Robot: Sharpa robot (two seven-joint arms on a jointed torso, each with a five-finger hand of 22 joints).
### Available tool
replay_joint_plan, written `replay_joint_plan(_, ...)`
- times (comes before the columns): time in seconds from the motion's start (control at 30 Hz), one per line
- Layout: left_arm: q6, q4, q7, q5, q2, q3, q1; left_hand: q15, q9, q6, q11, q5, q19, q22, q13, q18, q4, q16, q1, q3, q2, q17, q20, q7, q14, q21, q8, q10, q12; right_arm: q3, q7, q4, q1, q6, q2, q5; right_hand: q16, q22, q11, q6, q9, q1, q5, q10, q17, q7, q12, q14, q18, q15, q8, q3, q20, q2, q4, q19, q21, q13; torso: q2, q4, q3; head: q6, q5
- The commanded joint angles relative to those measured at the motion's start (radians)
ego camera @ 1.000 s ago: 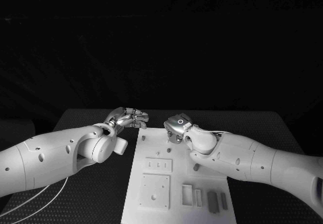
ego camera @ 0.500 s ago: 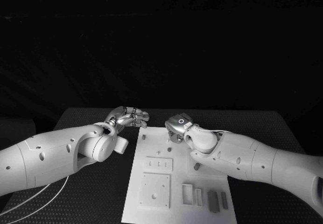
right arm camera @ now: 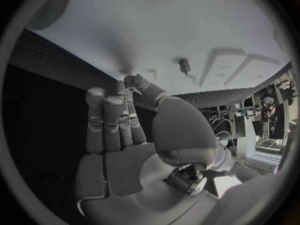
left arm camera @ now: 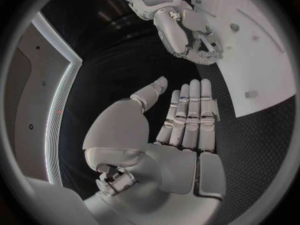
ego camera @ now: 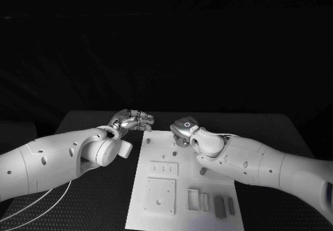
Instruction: Assemble the parts on the task board
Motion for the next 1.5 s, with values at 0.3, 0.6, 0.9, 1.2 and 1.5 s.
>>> replay_joint_plan(0.3, 0.008, 0.003, 0.012, 0.001, 0.000, 0.000, 0.002, 0.005, 0.001, -0.002, 0.009, 0.005, 0.001, -0.001, -0.002, 0.008, -0.002, -0.007, -0.007, -0.005, 0.000, 0.002, -0.002, 0.008, 0.006, -0.006, -0.008, -0.002, -0.006, -0.001, 0.019, -0.012, 0.000, -0.011, 0.000, 0.035, -0.045, -0.004, 0.041, -0.088, -0.031, -0.048, 0.004, -0.109, -0.039, 0.025, -0.019, -0.027, 0.085, 0.044, -0.048, 0.012, 0.017, -0.096, 0.009, -0.038, -0.053, -0.035, 0.001, 0.0005, -0.0005, -0.002, -0.001)
replay_joint_plan(0.6, 0.007, 0.001, 0.012, 0.001, -0.003, 0.000, 0.002, 0.005, 0.001, -0.001, 0.009, 0.005, 0.001, -0.001, -0.002, 0.008, -0.002, -0.007, -0.007, -0.006, 0.000, 0.002, -0.002, 0.008, 0.006, -0.006, -0.008, -0.002, -0.007, 0.000, 0.017, 0.024, 0.003, -0.040, -0.026, 0.038, -0.044, -0.005, 0.041, -0.084, -0.031, -0.051, 0.004, -0.111, -0.044, 0.028, -0.015, -0.024, 0.085, 0.044, -0.043, 0.021, 0.017, -0.098, 0.010, -0.034, -0.056, -0.034, 0.001, 0.0004, -0.0002, -0.004, 0.000)
replay_joint_plan(0.9, -0.028, 0.001, 0.061, 0.006, -0.024, 0.001, 0.002, 0.002, 0.006, 0.014, 0.002, 0.005, 0.009, 0.000, 0.004, 0.010, -0.002, -0.007, -0.005, -0.005, 0.001, 0.007, -0.004, 0.004, 0.014, -0.005, -0.002, 0.017, -0.002, 0.060, 0.083, 0.178, 0.038, -0.093, -0.162, 0.164, -0.034, -0.002, 0.037, -0.071, -0.031, -0.057, 0.004, -0.093, -0.047, 0.021, -0.005, -0.010, 0.085, 0.041, -0.032, 0.024, 0.014, -0.110, 0.011, -0.020, -0.053, -0.030, -0.002, -0.0104, 0.0027, 0.016, -0.008)
replay_joint_plan(1.2, 0.000, -0.019, 0.076, 0.010, -0.026, 0.001, 0.001, -0.001, 0.010, 0.028, -0.007, 0.005, 0.013, 0.001, 0.010, 0.009, -0.002, -0.010, -0.004, -0.004, 0.005, 0.012, -0.006, 0.000, 0.018, -0.006, 0.001, 0.039, 0.003, 0.084, 0.197, 0.248, 0.068, 0.009, -0.311, 0.408, -0.023, 0.005, 0.017, -0.053, -0.024, -0.081, 0.004, -0.042, -0.052, 0.020, 0.021, -0.004, 0.085, 0.022, -0.016, 0.034, 0.008, -0.144, 0.042, -0.010, -0.051, -0.011, -0.009, -0.0309, 0.0072, 0.039, -0.009)
replay_joint_plan(1.5, 0.006, -0.018, 0.075, 0.011, -0.032, 0.001, 0.000, -0.001, 0.011, 0.030, -0.008, 0.005, 0.013, 0.001, 0.010, 0.009, -0.002, -0.010, -0.004, -0.004, 0.008, 0.013, -0.006, -0.001, 0.019, -0.007, 0.001, 0.041, 0.003, 0.084, 0.240, 0.221, 0.068, 0.139, -0.367, 0.381, -0.026, 0.009, 0.027, -0.079, -0.026, -0.110, 0.004, -0.066, -0.057, 0.018, 0.006, -0.033, 0.085, 0.031, -0.024, 0.027, 0.016, -0.167, 0.059, -0.032, -0.063, -0.005, -0.013, -0.0407, 0.0116, 0.049, -0.010)
